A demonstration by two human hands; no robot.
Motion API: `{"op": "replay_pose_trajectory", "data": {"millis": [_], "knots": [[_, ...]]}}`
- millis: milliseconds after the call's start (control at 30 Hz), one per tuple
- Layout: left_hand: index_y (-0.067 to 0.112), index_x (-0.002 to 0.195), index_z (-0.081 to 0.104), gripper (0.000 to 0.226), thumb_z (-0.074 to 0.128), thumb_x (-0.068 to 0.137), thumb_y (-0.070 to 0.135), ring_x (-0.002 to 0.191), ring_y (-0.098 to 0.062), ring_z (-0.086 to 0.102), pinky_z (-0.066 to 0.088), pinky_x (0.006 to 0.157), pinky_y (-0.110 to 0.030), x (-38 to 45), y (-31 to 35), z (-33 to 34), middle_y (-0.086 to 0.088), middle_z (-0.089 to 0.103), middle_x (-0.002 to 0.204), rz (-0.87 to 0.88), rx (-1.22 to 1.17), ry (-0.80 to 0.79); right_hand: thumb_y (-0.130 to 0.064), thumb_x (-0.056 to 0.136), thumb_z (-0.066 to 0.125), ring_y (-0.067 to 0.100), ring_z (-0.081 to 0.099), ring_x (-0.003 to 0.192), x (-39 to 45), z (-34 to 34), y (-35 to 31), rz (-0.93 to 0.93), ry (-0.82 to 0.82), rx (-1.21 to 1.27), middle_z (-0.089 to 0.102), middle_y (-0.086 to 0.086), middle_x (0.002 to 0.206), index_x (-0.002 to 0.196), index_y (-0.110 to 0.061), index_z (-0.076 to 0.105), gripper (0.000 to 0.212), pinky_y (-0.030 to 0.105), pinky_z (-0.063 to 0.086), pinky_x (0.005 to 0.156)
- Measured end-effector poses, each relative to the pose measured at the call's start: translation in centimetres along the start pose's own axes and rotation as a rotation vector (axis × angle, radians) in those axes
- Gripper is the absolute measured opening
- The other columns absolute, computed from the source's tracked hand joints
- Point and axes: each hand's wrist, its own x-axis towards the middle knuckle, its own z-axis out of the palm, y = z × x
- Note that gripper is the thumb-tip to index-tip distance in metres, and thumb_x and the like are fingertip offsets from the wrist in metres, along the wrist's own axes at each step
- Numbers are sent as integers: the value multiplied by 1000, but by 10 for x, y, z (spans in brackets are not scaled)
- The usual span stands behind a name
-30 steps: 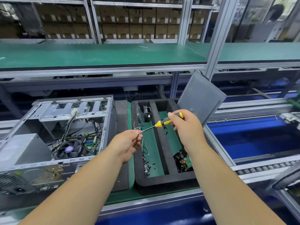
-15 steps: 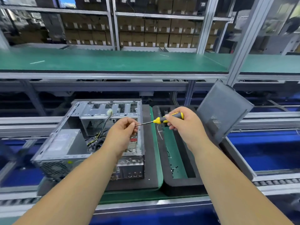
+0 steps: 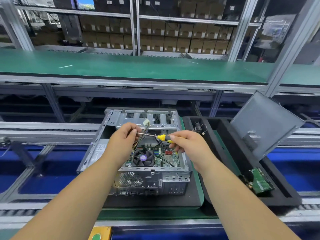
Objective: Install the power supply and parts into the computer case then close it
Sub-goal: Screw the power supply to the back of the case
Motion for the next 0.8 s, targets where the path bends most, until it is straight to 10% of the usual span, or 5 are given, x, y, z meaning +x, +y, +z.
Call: {"op": "replay_pose_trajectory", "data": {"millis": [233,467,800], "knots": [[36,108,59,29,31,105,27,101,-13,64,50,93,-36,9,-9,-22,4,68,103,-66,-132,-53,-19,95,61,7,55,59,6,29,8,12,43,110,71,0,74,94,-17,76,15,14,43,53],[16,138,42,58,47,92,51,118,-40,45,40,95,-47,7,-58,-87,-18,50,131,-317,825,129,-19,96,60,9,52,60,8,49,33,78,124,181,70,1,74,98,-18,74,14,15,45,58],[26,155,5,99,53,81,69,125,-31,50,42,81,-37,11,-82,-90,-5,47,145,-379,838,-15,-27,94,62,-2,65,77,13,66,62,-83,253,24,71,-17,84,91,-35,71,12,16,46,68]]}}
